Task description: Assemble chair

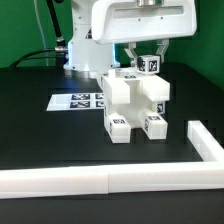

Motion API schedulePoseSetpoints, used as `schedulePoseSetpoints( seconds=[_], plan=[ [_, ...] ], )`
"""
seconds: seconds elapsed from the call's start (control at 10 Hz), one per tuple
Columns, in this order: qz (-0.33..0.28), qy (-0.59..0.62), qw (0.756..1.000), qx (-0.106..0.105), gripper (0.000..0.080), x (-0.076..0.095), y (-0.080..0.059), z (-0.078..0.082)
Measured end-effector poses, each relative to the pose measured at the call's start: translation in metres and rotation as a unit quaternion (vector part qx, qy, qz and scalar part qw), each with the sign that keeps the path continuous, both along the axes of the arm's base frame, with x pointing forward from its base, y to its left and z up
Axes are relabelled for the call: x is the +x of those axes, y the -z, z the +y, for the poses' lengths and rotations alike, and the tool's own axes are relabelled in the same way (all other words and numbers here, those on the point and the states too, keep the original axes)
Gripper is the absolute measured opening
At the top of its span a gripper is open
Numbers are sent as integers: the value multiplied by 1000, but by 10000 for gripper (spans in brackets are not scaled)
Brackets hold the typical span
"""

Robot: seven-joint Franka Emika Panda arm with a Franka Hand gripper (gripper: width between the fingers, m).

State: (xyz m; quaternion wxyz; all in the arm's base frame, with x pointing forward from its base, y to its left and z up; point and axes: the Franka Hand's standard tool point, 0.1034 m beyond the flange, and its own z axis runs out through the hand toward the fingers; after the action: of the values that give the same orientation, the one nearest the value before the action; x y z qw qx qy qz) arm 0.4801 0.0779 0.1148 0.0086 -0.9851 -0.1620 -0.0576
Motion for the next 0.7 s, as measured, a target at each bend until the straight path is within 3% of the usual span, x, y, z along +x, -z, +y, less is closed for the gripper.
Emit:
schedulePoseSetpoints(
  seconds=[0.3, 0.7],
  plan=[
    [0, 10, 1000, 1, 285, 0, 0, 0],
    [5, 125, 992, 15, 285, 0, 0, 1]
  ],
)
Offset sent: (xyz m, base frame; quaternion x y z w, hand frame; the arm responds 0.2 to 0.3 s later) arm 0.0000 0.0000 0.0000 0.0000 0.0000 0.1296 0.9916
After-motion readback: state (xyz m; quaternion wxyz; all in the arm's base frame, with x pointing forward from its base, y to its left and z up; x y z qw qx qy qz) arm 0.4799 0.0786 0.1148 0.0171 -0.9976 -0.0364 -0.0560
